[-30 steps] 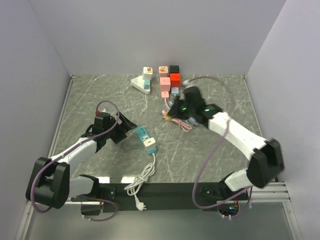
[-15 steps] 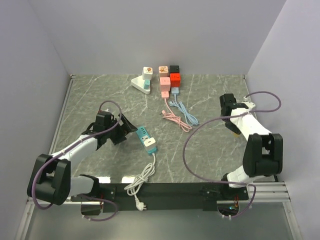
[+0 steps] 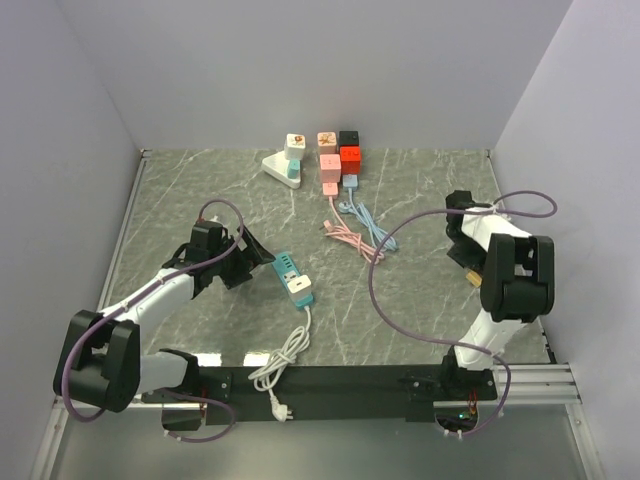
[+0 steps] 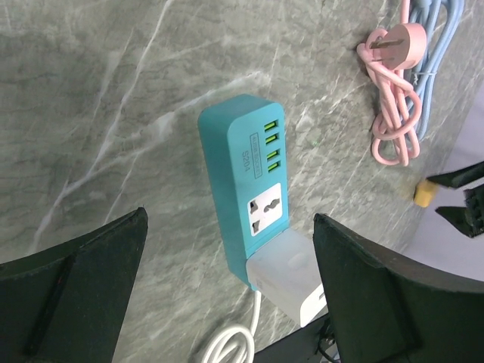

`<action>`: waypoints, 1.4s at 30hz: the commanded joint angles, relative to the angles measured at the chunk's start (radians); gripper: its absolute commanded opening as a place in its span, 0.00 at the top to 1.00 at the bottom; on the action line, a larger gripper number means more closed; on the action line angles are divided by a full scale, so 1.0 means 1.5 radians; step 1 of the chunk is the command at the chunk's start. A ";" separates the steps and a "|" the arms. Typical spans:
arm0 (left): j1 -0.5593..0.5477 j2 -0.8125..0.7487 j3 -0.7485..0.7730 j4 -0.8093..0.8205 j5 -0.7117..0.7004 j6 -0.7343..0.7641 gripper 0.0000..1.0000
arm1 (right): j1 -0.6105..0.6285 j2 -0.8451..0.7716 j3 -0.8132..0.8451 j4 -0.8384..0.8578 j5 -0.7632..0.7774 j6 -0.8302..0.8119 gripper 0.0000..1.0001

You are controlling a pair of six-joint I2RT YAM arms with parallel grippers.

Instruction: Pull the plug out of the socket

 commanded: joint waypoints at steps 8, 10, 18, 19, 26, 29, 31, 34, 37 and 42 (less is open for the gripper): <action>0.001 -0.027 0.021 -0.005 -0.004 0.016 0.02 | 0.106 -0.187 0.068 0.020 -0.122 -0.065 0.06; 0.002 -0.022 0.023 -0.005 -0.003 0.017 0.02 | 0.168 -0.223 0.063 0.067 -0.225 -0.140 0.06; 0.002 -0.017 0.023 -0.006 -0.006 0.010 0.02 | 0.471 -0.169 0.099 0.160 -0.453 -0.249 0.04; 0.002 -0.018 0.023 -0.007 -0.008 0.010 0.02 | 0.488 -0.158 0.107 0.170 -0.468 -0.255 0.04; 0.002 -0.037 0.011 -0.016 -0.023 0.002 0.01 | 0.618 -0.059 0.212 0.162 -0.474 -0.272 0.02; 0.002 -0.046 0.002 -0.011 -0.024 -0.003 0.01 | 0.655 -0.019 0.246 0.150 -0.460 -0.264 0.02; 0.002 -0.046 -0.002 -0.010 -0.025 -0.006 0.00 | 0.670 0.010 0.269 0.132 -0.440 -0.259 0.02; 0.002 -0.048 -0.007 -0.003 -0.023 -0.010 0.01 | 0.697 0.043 0.289 0.109 -0.390 -0.249 0.02; 0.002 -0.049 -0.010 -0.002 -0.022 -0.010 0.01 | 0.712 0.057 0.290 0.096 -0.336 -0.239 0.01; 0.002 -0.043 -0.009 0.001 -0.019 -0.006 0.01 | 0.718 0.056 0.256 0.113 -0.313 -0.236 0.01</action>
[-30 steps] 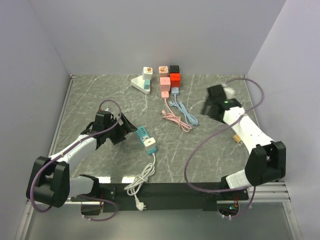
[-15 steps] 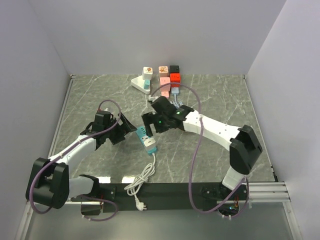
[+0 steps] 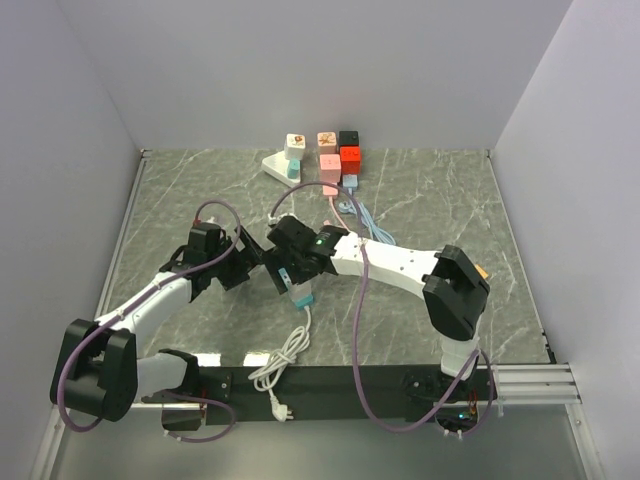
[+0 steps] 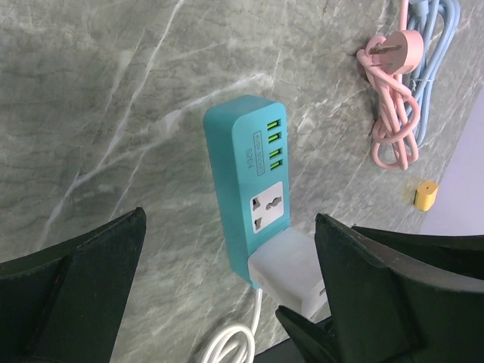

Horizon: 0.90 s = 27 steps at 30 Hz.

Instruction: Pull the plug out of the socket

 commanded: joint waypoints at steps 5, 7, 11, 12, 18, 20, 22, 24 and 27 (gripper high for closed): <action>0.002 0.016 -0.009 0.056 0.016 -0.003 0.01 | 0.002 -0.004 -0.035 0.046 -0.049 0.009 0.02; 0.002 0.028 -0.012 0.067 0.027 -0.006 0.01 | 0.003 0.010 -0.037 0.058 -0.066 0.016 0.10; 0.001 0.060 -0.015 0.090 0.043 -0.009 0.03 | 0.004 0.025 -0.038 0.066 -0.066 0.046 0.43; 0.002 0.062 -0.014 0.095 0.045 -0.007 0.06 | 0.003 0.023 -0.038 0.072 -0.063 0.048 0.55; 0.000 0.071 -0.011 0.146 0.097 -0.007 0.75 | 0.004 0.016 -0.028 0.065 -0.054 0.051 0.94; -0.003 0.076 -0.009 0.168 0.124 -0.010 0.99 | 0.004 0.021 -0.027 0.060 -0.056 0.052 1.00; -0.008 0.081 -0.014 0.201 0.146 -0.022 0.99 | 0.004 0.024 -0.028 0.064 -0.060 0.054 1.00; -0.022 0.100 -0.019 0.252 0.180 -0.031 0.99 | 0.004 0.025 -0.029 0.069 -0.064 0.061 1.00; -0.040 0.160 -0.022 0.306 0.208 -0.038 0.99 | 0.004 0.027 -0.025 0.071 -0.069 0.067 1.00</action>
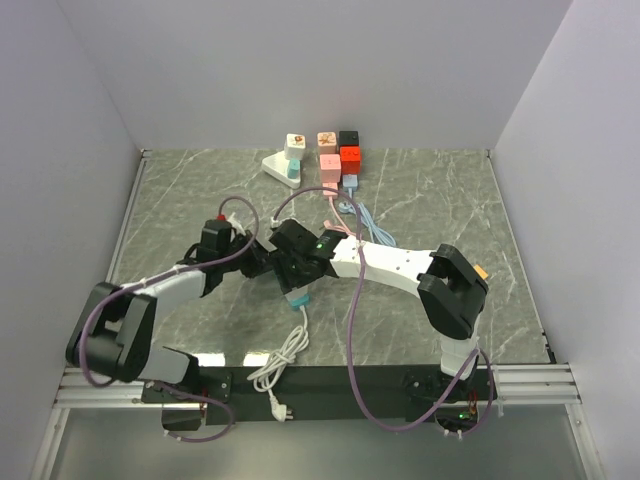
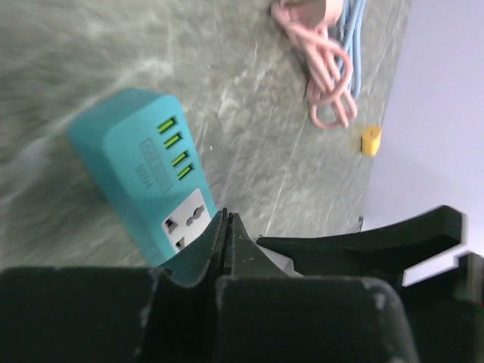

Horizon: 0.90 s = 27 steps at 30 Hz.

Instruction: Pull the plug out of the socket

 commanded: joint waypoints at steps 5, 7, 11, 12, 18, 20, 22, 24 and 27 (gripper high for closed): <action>-0.035 0.147 -0.013 0.139 0.069 -0.024 0.99 | 0.004 0.020 0.031 0.015 -0.022 0.027 1.00; -0.041 0.163 -0.003 0.089 0.026 -0.009 0.99 | 0.002 0.017 0.040 0.008 -0.015 0.031 1.00; -0.044 0.179 -0.012 0.029 -0.036 0.002 0.99 | -0.001 -0.010 0.063 -0.013 0.004 0.045 1.00; -0.044 0.183 -0.014 0.021 -0.043 0.005 1.00 | -0.003 -0.017 0.067 -0.020 0.005 0.046 1.00; -0.044 0.231 -0.025 0.010 -0.068 0.019 0.99 | -0.050 -0.080 0.089 -0.079 0.024 0.049 1.00; -0.044 0.241 -0.030 0.019 -0.066 0.019 0.99 | -0.069 -0.122 0.064 -0.091 0.031 0.050 1.00; -0.044 0.244 -0.027 0.017 -0.070 0.022 0.99 | -0.097 -0.185 0.016 -0.087 0.037 0.046 1.00; -0.044 0.241 -0.017 0.005 -0.073 0.029 0.99 | -0.126 -0.232 -0.020 -0.080 0.049 0.040 1.00; -0.044 0.224 -0.011 -0.002 -0.070 0.031 0.99 | -0.228 -0.292 -0.079 -0.110 0.154 0.046 1.00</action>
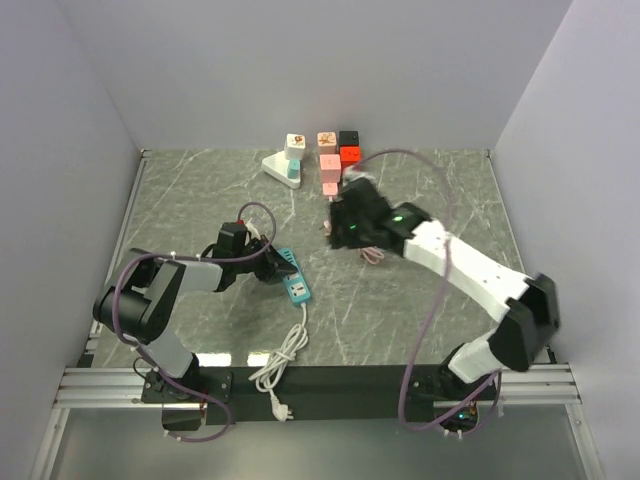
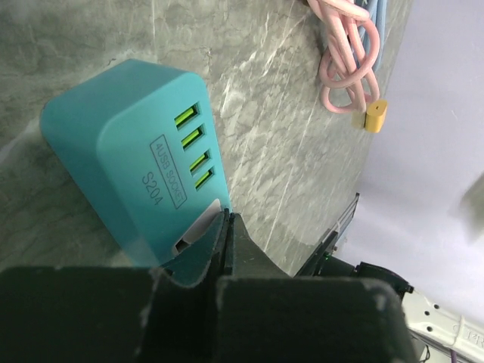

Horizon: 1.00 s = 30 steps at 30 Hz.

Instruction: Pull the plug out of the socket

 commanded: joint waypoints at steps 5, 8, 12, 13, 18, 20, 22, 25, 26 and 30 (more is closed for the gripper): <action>-0.004 -0.040 -0.013 -0.152 -0.118 0.058 0.99 | -0.320 -0.019 -0.049 -0.095 0.328 0.048 1.00; -0.003 -0.053 0.010 -0.178 -0.121 0.075 0.99 | -0.433 0.017 -0.041 -0.067 0.334 0.062 1.00; -0.004 -0.056 0.032 -0.205 -0.108 0.084 0.99 | -0.508 0.112 0.032 -0.122 0.362 0.107 1.00; -0.003 -0.073 0.036 -0.211 -0.107 0.085 0.99 | -0.526 0.149 0.061 -0.135 0.397 0.134 1.00; -0.004 -0.159 0.066 -0.271 -0.117 0.096 0.99 | -0.566 0.223 0.097 -0.137 0.410 0.170 0.98; -0.004 -0.184 0.091 -0.304 -0.119 0.099 0.99 | -0.570 0.245 0.113 -0.144 0.403 0.171 0.94; -0.004 -0.197 0.106 -0.316 -0.112 0.103 0.99 | -0.570 0.271 0.112 -0.148 0.397 0.166 0.92; -0.004 -0.201 0.135 -0.352 -0.122 0.106 0.99 | -0.570 0.283 0.082 -0.129 0.378 0.166 0.85; -0.007 -0.202 0.148 -0.362 -0.126 0.112 0.99 | -0.571 0.284 0.077 -0.126 0.372 0.169 0.84; -0.023 -0.196 0.181 -0.414 -0.167 0.123 0.71 | -0.570 0.284 0.070 -0.124 0.331 0.172 0.59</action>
